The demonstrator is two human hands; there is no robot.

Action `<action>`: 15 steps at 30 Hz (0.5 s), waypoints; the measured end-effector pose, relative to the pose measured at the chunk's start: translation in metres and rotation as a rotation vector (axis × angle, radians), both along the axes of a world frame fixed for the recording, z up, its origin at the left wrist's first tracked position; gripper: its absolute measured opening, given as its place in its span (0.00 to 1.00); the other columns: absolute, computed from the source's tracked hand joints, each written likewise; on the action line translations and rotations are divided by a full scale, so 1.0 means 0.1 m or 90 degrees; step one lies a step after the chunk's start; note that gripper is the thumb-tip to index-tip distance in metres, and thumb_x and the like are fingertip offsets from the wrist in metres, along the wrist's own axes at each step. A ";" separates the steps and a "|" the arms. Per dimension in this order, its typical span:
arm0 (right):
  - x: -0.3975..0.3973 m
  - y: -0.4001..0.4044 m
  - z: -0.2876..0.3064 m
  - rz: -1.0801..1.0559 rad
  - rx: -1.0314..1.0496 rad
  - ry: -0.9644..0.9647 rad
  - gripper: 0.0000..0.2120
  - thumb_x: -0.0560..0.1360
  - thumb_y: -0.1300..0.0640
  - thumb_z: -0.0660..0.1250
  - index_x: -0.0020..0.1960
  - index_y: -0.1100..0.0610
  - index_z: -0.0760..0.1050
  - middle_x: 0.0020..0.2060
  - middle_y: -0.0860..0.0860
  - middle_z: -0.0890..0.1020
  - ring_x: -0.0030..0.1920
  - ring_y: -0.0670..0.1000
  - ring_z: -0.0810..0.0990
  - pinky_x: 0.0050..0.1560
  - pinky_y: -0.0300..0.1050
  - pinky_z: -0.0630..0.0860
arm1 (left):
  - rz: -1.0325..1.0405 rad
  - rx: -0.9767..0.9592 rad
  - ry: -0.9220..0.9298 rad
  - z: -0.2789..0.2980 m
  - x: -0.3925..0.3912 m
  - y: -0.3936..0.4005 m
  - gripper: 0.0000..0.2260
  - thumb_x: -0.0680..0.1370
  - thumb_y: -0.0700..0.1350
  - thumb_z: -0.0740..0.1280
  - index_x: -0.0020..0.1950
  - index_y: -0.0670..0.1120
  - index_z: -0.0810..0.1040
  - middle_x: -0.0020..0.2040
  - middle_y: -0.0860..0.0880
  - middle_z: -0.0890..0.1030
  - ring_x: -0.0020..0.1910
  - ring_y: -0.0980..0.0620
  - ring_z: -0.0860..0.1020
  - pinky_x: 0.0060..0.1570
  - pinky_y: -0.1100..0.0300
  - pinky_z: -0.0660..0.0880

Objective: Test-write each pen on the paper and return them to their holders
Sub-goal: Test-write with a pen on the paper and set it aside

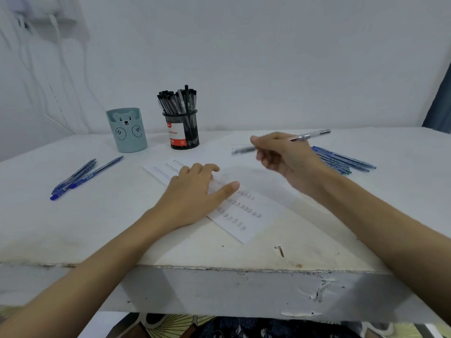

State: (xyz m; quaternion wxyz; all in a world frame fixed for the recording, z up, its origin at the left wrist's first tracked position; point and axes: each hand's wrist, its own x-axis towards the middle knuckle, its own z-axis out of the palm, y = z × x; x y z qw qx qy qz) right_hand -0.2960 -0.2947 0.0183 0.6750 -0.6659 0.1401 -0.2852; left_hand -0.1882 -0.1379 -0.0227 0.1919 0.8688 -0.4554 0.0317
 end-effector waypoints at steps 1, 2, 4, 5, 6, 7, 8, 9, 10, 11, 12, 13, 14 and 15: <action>-0.02 -0.08 0.02 -0.018 0.016 -0.014 0.03 0.73 0.64 0.70 0.41 0.59 0.77 0.27 0.51 0.79 0.26 0.45 0.75 0.32 0.35 0.69 | 0.028 0.059 -0.026 0.00 0.03 0.01 0.36 0.69 0.72 0.49 0.71 0.54 0.63 0.68 0.53 0.67 0.66 0.50 0.64 0.65 0.52 0.60; -0.04 -0.15 0.03 -0.041 0.025 -0.026 0.03 0.73 0.66 0.69 0.43 0.60 0.78 0.29 0.52 0.80 0.28 0.46 0.76 0.34 0.35 0.70 | 0.036 0.094 -0.032 -0.01 0.05 0.02 0.36 0.70 0.72 0.50 0.73 0.54 0.61 0.71 0.53 0.64 0.69 0.49 0.61 0.67 0.51 0.57; -0.07 -0.29 0.03 -0.114 -0.010 -0.019 0.01 0.74 0.66 0.68 0.44 0.63 0.78 0.30 0.53 0.79 0.30 0.47 0.75 0.37 0.35 0.70 | 0.007 0.123 -0.004 -0.01 0.09 0.03 0.35 0.72 0.72 0.51 0.73 0.55 0.61 0.73 0.55 0.61 0.72 0.50 0.59 0.69 0.51 0.55; -0.08 -0.34 0.04 -0.162 -0.060 0.000 0.02 0.74 0.64 0.69 0.43 0.62 0.79 0.30 0.52 0.78 0.30 0.47 0.73 0.36 0.33 0.71 | -0.016 0.128 0.012 0.00 0.10 0.03 0.36 0.71 0.74 0.50 0.73 0.57 0.60 0.74 0.56 0.60 0.72 0.51 0.58 0.70 0.51 0.55; -0.09 -0.39 0.04 -0.199 -0.122 0.031 0.04 0.74 0.61 0.70 0.41 0.62 0.79 0.29 0.51 0.77 0.31 0.46 0.72 0.33 0.29 0.70 | -0.037 0.132 0.026 0.00 0.12 0.03 0.37 0.69 0.75 0.49 0.73 0.58 0.60 0.75 0.56 0.59 0.73 0.52 0.57 0.72 0.50 0.54; -0.10 -0.43 0.05 -0.223 -0.183 0.067 0.06 0.74 0.59 0.70 0.40 0.61 0.79 0.30 0.50 0.77 0.31 0.45 0.72 0.30 0.26 0.69 | -0.058 0.131 0.038 0.00 0.12 0.03 0.39 0.67 0.76 0.49 0.73 0.59 0.59 0.75 0.57 0.58 0.74 0.54 0.56 0.73 0.50 0.53; -0.12 -0.47 0.06 -0.233 -0.241 0.111 0.06 0.74 0.58 0.70 0.41 0.61 0.79 0.31 0.50 0.76 0.32 0.44 0.72 0.28 0.26 0.68 | -0.079 0.127 0.052 0.00 0.11 0.04 0.40 0.64 0.76 0.48 0.73 0.60 0.59 0.75 0.58 0.58 0.74 0.56 0.55 0.73 0.49 0.51; -0.14 -0.52 0.07 -0.235 -0.301 0.161 0.06 0.74 0.58 0.70 0.42 0.61 0.78 0.32 0.50 0.76 0.32 0.44 0.72 0.27 0.29 0.68 | -0.097 0.122 0.070 0.00 0.11 0.05 0.41 0.63 0.76 0.48 0.73 0.61 0.60 0.75 0.59 0.58 0.74 0.58 0.54 0.74 0.49 0.51; -0.16 -0.57 0.08 -0.239 -0.370 0.219 0.07 0.74 0.58 0.70 0.42 0.62 0.78 0.32 0.51 0.76 0.33 0.45 0.72 0.29 0.32 0.68 | -0.116 0.114 0.088 0.01 0.10 0.06 0.40 0.63 0.76 0.50 0.73 0.62 0.60 0.75 0.60 0.58 0.74 0.59 0.54 0.74 0.50 0.50; -0.19 -0.61 0.08 -0.241 -0.441 0.281 0.07 0.74 0.58 0.70 0.44 0.63 0.79 0.32 0.51 0.76 0.34 0.47 0.72 0.30 0.34 0.67 | -0.133 0.108 0.108 0.02 0.09 0.06 0.38 0.63 0.75 0.52 0.72 0.63 0.61 0.75 0.62 0.58 0.74 0.61 0.54 0.74 0.50 0.50; -0.21 -0.64 0.07 -0.241 -0.506 0.338 0.08 0.73 0.58 0.70 0.45 0.64 0.79 0.33 0.51 0.75 0.36 0.49 0.72 0.31 0.37 0.67 | -0.146 0.106 0.128 0.03 0.09 0.07 0.36 0.64 0.75 0.54 0.71 0.64 0.61 0.74 0.63 0.58 0.73 0.62 0.54 0.74 0.51 0.50; -0.23 -0.66 0.06 -0.243 -0.564 0.383 0.09 0.73 0.58 0.71 0.47 0.64 0.79 0.35 0.52 0.75 0.39 0.50 0.72 0.33 0.39 0.67 | -0.161 0.105 0.145 0.05 0.09 0.07 0.35 0.63 0.74 0.55 0.69 0.66 0.62 0.73 0.65 0.58 0.73 0.63 0.55 0.74 0.53 0.50; -0.26 -0.69 0.04 -0.244 -0.610 0.413 0.09 0.72 0.58 0.71 0.48 0.63 0.78 0.38 0.52 0.73 0.42 0.51 0.71 0.36 0.41 0.66 | -0.172 0.105 0.157 0.05 0.10 0.06 0.34 0.63 0.75 0.56 0.68 0.68 0.62 0.73 0.67 0.59 0.72 0.64 0.55 0.74 0.55 0.50; -0.28 -0.71 0.01 -0.243 -0.639 0.428 0.09 0.72 0.58 0.71 0.48 0.62 0.77 0.41 0.52 0.72 0.44 0.51 0.70 0.38 0.41 0.66 | -0.179 0.105 0.164 0.06 0.11 0.06 0.33 0.62 0.75 0.57 0.66 0.69 0.63 0.72 0.68 0.59 0.72 0.65 0.55 0.74 0.56 0.51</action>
